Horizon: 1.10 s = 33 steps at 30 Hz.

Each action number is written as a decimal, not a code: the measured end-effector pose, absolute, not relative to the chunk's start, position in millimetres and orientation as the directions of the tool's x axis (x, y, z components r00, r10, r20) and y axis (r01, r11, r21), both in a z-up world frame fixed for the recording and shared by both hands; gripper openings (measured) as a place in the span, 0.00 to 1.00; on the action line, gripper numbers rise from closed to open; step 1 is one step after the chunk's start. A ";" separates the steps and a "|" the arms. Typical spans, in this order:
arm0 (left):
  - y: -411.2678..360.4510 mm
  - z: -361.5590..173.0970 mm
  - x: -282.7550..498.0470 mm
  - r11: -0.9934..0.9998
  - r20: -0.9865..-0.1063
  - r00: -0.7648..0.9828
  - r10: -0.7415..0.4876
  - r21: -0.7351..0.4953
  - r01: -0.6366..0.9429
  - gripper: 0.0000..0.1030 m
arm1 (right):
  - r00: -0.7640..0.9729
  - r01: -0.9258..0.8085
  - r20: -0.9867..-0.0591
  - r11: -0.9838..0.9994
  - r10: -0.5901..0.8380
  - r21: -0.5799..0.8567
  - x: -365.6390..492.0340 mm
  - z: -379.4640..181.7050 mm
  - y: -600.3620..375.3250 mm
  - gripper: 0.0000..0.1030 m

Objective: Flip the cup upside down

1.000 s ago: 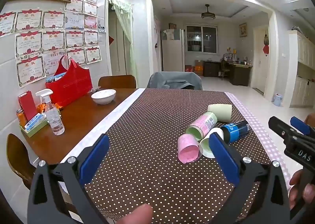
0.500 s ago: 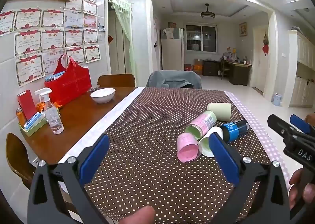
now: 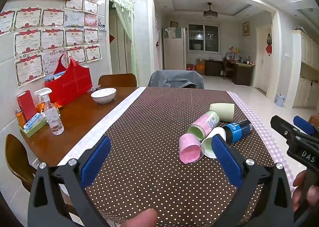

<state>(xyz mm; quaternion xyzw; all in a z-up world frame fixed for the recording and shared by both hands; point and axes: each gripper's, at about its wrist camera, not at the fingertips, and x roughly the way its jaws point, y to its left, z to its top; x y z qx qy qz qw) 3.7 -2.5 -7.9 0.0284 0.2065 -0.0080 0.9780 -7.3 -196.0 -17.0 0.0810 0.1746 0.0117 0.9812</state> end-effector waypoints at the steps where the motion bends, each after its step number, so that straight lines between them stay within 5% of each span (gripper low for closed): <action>1: -2.4 -7.9 3.8 0.998 -0.405 0.914 -0.005 0.051 0.028 0.96 | 0.939 0.006 -0.340 0.987 0.050 0.162 -7.2 -17.3 -196.4 0.94; 33: -4.3 -12.9 3.9 0.998 -0.415 0.910 -0.009 0.051 0.033 0.96 | 0.938 0.001 -0.344 0.987 0.054 0.158 -0.4 -22.7 -197.4 0.94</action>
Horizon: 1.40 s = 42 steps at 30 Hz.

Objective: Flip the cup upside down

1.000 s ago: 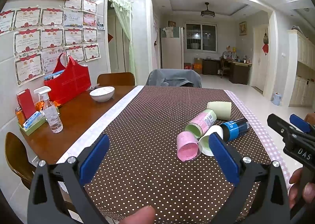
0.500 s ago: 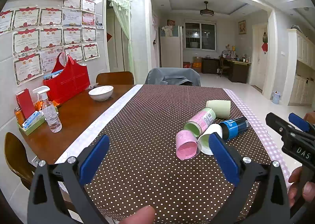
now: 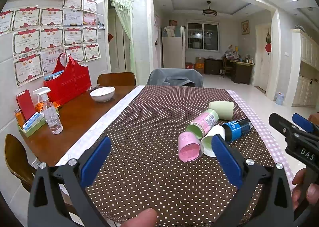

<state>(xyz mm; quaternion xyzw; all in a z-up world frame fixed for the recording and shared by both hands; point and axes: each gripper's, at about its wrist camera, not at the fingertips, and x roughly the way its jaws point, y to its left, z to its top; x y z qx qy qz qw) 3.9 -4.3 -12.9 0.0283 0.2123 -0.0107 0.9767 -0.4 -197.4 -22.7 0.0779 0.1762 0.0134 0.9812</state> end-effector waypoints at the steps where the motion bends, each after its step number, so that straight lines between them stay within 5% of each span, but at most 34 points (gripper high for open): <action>1: -4.6 -13.3 3.7 0.998 -0.416 0.909 -0.008 0.051 0.032 0.96 | 0.938 0.000 -0.344 0.988 0.054 0.157 0.0 -22.7 -197.1 0.94; 25: -14.1 -22.4 43.0 0.994 -0.510 0.860 -0.031 0.071 0.077 0.96 | 0.928 0.006 -0.371 0.991 0.045 0.136 16.4 -30.4 -206.5 0.94; 42: -28.0 -65.4 145.9 0.986 -0.710 0.695 -0.110 0.013 0.169 0.96 | 0.889 0.033 -0.457 0.992 0.027 0.122 52.8 -62.6 -225.0 0.94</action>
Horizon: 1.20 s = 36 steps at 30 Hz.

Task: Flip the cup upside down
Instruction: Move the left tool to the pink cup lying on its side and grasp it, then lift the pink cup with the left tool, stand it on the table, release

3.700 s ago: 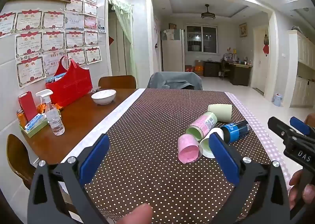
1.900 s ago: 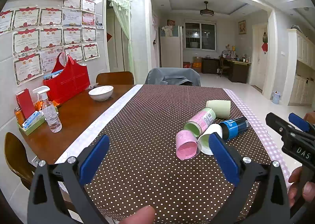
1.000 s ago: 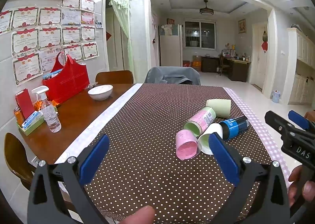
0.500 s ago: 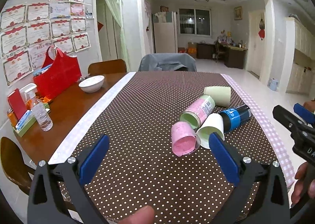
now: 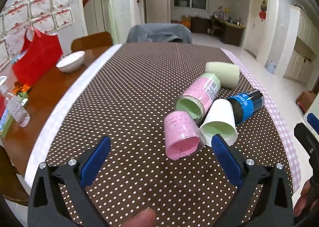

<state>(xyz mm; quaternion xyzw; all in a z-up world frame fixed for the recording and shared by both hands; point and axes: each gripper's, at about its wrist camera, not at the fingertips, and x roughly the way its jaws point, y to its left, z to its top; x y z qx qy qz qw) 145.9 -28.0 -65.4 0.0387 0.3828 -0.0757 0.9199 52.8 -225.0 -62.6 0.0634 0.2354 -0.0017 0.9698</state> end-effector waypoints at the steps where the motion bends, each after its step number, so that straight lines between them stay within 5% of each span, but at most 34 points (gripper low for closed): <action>1: -29.6 -68.5 152.9 0.984 -0.722 0.682 -0.115 0.010 0.177 0.96 | 0.888 0.035 -0.459 0.992 0.026 0.123 54.8 -64.0 -226.2 0.94; 15: -41.7 -118.8 244.7 0.986 -0.856 0.503 -0.120 -0.044 0.161 0.96 | 0.875 0.048 -0.484 0.988 0.030 0.148 61.5 -74.4 -233.4 0.94; 26: -31.6 -149.0 278.5 0.968 -0.895 0.374 -0.243 -0.200 0.149 0.95 | 0.881 0.054 -0.473 0.986 0.027 0.157 54.6 -71.6 -235.1 0.94; 28: -28.3 -153.2 284.2 0.962 -0.897 0.351 -0.268 -0.230 0.148 0.89 | 0.881 0.055 -0.473 0.986 0.027 0.160 54.1 -71.7 -235.2 0.94; 31: -24.8 -161.6 296.9 0.959 -0.906 0.319 -0.278 -0.245 0.141 0.63 | 0.881 0.054 -0.473 0.986 0.029 0.159 52.8 -71.4 -234.5 0.94; 36: -19.8 -161.4 301.6 0.954 -0.896 0.334 -0.293 -0.254 0.157 0.63 | 0.884 0.056 -0.467 0.986 0.025 0.158 49.1 -68.7 -234.2 0.94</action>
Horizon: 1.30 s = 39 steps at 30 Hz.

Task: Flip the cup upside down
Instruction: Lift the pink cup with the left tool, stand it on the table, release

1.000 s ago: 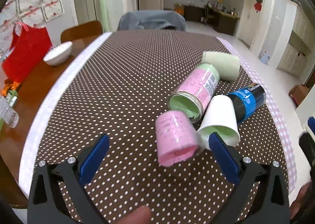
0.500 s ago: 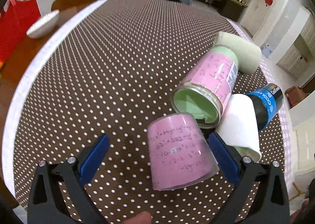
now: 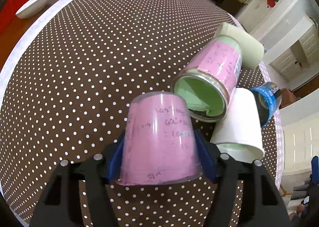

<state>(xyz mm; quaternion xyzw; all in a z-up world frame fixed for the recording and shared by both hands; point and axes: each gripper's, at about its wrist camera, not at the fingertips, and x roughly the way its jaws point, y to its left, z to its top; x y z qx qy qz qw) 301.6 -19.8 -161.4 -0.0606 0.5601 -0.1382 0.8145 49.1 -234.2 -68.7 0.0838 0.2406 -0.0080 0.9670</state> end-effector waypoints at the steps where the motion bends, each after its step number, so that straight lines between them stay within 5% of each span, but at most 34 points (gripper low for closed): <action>1: -16.5 -158.7 300.6 0.954 -0.892 0.343 -0.296 -0.255 0.160 0.63 | 0.885 0.057 -0.466 0.985 0.025 0.161 48.8 -68.2 -234.4 0.94; 18: -0.3 -136.1 242.5 0.919 -0.838 0.377 -0.394 -0.346 0.192 0.62 | 0.891 0.051 -0.453 0.985 0.029 0.164 33.8 -62.5 -233.8 0.94; 29: -58.8 -118.8 174.2 0.865 -0.769 0.406 -0.494 -0.385 0.323 0.62 | 0.893 0.085 -0.450 0.981 0.004 0.176 27.1 -63.2 -248.3 0.94; 39: -100.4 -157.9 148.4 0.881 -0.799 0.396 -0.453 -0.332 0.338 0.63 | 0.884 0.117 -0.466 0.976 -0.019 0.182 24.7 -70.3 -259.8 0.94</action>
